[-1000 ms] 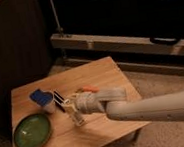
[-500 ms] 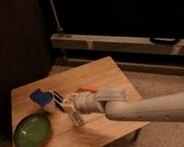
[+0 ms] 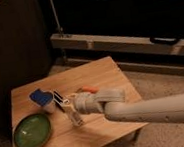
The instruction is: Stand the bottle upright
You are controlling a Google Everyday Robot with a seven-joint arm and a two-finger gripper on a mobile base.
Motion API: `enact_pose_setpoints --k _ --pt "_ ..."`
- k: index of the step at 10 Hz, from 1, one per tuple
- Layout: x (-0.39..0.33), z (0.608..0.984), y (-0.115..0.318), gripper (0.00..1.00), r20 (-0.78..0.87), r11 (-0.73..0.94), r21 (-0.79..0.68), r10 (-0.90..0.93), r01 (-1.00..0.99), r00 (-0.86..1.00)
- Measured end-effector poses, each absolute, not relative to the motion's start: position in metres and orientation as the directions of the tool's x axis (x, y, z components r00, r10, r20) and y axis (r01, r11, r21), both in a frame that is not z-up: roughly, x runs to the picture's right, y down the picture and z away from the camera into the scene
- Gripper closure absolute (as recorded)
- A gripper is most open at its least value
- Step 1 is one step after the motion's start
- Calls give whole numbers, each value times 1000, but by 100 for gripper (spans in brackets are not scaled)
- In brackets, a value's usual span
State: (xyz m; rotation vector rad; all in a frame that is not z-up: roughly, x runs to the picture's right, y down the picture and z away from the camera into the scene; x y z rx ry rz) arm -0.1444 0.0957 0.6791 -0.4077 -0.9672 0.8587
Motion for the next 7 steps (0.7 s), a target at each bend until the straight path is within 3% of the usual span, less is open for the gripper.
enact_pose_setpoints --k 7 --pt "-154 686 100 83 550 622 -650 782 -437 294"
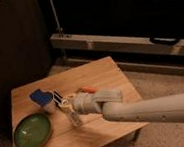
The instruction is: Stand the bottle upright
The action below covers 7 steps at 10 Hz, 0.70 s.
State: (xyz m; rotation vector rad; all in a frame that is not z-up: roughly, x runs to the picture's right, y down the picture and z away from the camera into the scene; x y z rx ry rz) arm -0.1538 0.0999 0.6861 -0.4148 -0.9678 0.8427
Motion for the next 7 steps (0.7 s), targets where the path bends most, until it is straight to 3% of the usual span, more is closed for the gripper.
enact_pose_setpoints --k 7 --pt "-146 687 107 83 531 614 -653 788 -444 310"
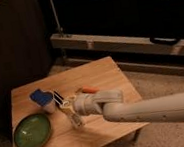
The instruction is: Stand the bottle upright
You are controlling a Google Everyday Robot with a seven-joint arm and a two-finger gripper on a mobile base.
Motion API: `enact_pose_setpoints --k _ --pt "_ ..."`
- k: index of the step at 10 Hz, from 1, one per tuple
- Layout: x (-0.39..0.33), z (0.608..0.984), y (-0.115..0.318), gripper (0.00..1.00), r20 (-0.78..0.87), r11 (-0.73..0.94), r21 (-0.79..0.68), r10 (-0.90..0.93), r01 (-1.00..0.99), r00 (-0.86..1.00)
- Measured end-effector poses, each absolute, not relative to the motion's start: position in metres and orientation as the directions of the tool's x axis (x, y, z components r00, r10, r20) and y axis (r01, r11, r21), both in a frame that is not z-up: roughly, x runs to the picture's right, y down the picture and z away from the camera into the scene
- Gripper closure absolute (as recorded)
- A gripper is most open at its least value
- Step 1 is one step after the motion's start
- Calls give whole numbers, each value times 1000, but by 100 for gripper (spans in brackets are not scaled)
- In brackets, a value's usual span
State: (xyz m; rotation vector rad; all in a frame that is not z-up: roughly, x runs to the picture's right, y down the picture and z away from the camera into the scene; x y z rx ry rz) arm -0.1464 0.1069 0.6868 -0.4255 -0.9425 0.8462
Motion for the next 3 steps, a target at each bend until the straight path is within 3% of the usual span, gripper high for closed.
enact_pose_setpoints --k 3 --pt "-144 686 109 83 531 616 -651 787 -444 313"
